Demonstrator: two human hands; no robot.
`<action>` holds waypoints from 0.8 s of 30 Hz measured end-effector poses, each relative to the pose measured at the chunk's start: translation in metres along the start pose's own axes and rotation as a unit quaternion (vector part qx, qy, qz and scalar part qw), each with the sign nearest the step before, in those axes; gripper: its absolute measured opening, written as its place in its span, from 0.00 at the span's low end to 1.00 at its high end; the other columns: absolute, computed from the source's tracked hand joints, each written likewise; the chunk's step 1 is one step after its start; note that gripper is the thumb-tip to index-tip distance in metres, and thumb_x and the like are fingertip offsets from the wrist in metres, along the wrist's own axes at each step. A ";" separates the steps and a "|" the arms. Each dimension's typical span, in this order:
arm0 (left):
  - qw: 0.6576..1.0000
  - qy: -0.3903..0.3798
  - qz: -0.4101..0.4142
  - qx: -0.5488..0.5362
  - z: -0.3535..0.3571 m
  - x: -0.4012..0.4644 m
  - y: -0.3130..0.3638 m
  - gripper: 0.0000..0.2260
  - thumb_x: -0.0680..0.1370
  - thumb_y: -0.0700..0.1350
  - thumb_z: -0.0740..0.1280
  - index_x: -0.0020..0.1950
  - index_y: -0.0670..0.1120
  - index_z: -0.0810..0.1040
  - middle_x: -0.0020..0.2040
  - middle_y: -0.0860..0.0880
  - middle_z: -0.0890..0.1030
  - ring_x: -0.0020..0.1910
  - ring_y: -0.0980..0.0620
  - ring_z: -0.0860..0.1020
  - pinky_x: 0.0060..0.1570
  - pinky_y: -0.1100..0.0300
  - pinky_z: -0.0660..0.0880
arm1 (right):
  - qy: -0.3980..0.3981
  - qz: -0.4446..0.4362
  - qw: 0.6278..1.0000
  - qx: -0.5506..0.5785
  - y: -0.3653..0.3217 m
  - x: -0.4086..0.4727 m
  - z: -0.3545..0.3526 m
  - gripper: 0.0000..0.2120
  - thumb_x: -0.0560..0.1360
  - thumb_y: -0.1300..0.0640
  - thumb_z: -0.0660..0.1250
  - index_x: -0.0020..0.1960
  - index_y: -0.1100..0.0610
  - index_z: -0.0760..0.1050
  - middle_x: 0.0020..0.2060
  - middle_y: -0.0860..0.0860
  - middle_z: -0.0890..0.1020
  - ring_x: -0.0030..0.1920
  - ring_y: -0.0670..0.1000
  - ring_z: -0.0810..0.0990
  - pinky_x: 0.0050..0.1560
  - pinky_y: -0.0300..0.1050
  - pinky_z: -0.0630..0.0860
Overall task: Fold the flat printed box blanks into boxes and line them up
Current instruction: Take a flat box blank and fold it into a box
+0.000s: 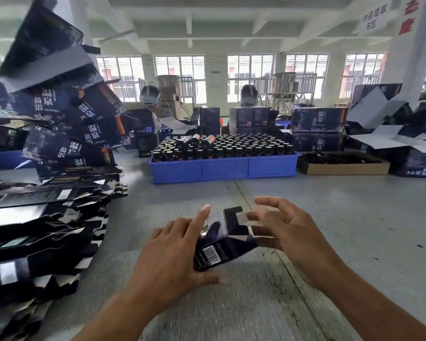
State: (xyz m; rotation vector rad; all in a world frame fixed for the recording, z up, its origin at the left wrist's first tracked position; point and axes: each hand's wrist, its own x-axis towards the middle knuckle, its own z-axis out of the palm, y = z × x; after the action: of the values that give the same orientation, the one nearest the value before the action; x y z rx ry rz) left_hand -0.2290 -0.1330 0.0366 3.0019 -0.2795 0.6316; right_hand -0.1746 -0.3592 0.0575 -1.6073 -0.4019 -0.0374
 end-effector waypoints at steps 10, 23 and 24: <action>0.987 0.149 0.044 0.038 -0.003 0.001 0.006 0.44 0.75 0.77 0.51 0.74 0.43 0.71 0.59 0.48 0.77 0.54 0.48 0.78 0.54 0.49 0.76 | -0.044 0.010 0.999 0.023 0.002 -0.003 -0.003 0.07 0.74 0.60 0.74 0.40 0.52 0.78 0.43 0.57 0.86 0.42 0.55 0.86 0.41 0.46 0.82; 0.988 0.144 0.060 -0.021 0.001 -0.002 0.010 0.36 0.70 0.66 0.68 0.73 0.51 0.66 0.65 0.53 0.75 0.59 0.50 0.77 0.56 0.51 0.76 | -0.039 -0.105 0.967 -0.228 0.004 -0.012 0.009 0.20 0.79 0.60 0.68 0.58 0.34 0.75 0.46 0.42 0.85 0.42 0.37 0.83 0.37 0.33 0.79; 0.988 0.138 0.063 -0.022 0.001 -0.002 0.009 0.37 0.69 0.65 0.70 0.74 0.52 0.65 0.65 0.52 0.74 0.58 0.49 0.77 0.56 0.50 0.78 | -0.038 -0.123 0.958 -0.255 0.005 -0.013 0.010 0.19 0.80 0.59 0.68 0.62 0.36 0.75 0.47 0.42 0.84 0.42 0.36 0.83 0.37 0.31 0.77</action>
State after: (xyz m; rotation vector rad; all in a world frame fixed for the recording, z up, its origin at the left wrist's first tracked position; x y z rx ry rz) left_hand -0.2320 -0.1420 0.0348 2.8231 -0.4600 1.0240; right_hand -0.1875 -0.3523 0.0484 -2.0615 -0.6913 -0.2903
